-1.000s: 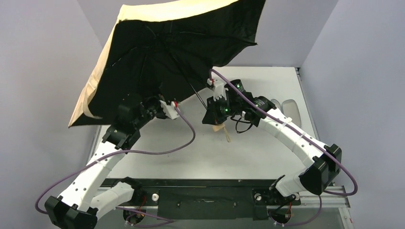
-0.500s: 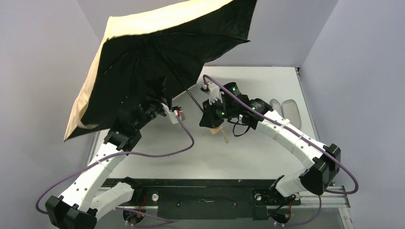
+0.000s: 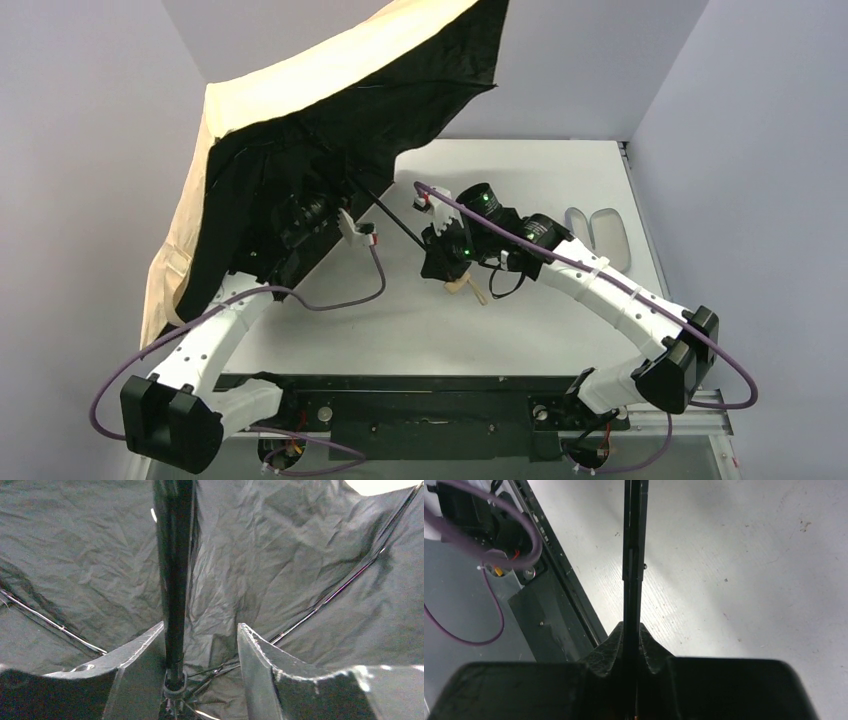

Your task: Open the umbrella

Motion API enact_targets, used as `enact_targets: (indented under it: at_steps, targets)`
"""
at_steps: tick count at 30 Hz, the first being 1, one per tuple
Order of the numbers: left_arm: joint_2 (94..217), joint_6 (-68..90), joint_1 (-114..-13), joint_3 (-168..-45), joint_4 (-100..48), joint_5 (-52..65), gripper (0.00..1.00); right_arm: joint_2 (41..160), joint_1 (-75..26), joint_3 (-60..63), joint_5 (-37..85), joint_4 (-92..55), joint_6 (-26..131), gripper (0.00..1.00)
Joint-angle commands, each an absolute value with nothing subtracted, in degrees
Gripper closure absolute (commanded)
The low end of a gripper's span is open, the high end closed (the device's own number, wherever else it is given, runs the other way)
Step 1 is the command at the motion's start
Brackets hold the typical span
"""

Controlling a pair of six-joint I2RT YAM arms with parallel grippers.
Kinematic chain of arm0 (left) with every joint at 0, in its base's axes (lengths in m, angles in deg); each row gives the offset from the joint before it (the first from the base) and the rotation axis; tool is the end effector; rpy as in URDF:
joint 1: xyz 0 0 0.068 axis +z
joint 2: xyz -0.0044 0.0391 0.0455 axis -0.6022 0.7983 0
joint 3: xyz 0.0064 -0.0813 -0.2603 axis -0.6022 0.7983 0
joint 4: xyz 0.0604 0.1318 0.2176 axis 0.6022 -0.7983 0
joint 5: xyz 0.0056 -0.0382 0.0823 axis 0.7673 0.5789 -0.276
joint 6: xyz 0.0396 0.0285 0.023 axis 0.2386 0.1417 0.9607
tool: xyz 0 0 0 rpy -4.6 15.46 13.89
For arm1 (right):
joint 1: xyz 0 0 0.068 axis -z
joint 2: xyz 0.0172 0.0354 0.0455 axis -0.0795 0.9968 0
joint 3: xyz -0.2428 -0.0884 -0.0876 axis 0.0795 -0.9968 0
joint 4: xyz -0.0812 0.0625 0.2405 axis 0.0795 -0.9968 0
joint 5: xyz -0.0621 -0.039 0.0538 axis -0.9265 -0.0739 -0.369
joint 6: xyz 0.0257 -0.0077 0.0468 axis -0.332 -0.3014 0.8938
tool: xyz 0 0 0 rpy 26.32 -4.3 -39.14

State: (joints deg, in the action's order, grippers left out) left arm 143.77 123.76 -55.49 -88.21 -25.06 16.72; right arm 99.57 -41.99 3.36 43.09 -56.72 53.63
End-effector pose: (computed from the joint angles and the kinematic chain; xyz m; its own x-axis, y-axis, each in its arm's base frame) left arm 0.2433 -0.0930 0.3548 0.6087 0.7767 0.1620 -0.0118 -0.1953 0.9807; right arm 0.1957 0.2302 0.3535 -0.5702 -0.4247 -0.7032 -0.8114 0.4247 0.4015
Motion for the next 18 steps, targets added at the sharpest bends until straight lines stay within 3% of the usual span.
enact_targets:
  at_steps: [1,6,14,18]
  targets:
    - [146.4,127.3,-51.2,-89.1,-20.3,13.1,0.57,94.4,-42.7,3.5,44.9,-53.4,48.2,1.0]
    - [149.6,128.2,-48.4,-89.2,-14.7,10.4,0.71,93.3,-42.6,2.7,44.5,-54.9,46.5,1.0]
    - [154.0,128.9,-45.1,-89.9,-4.8,9.0,0.84,93.0,-42.4,1.1,40.0,-61.2,40.4,1.0]
    - [151.5,125.7,-45.9,-90.3,-1.6,14.0,0.89,93.8,-42.9,0.0,37.3,-62.0,38.7,1.0]
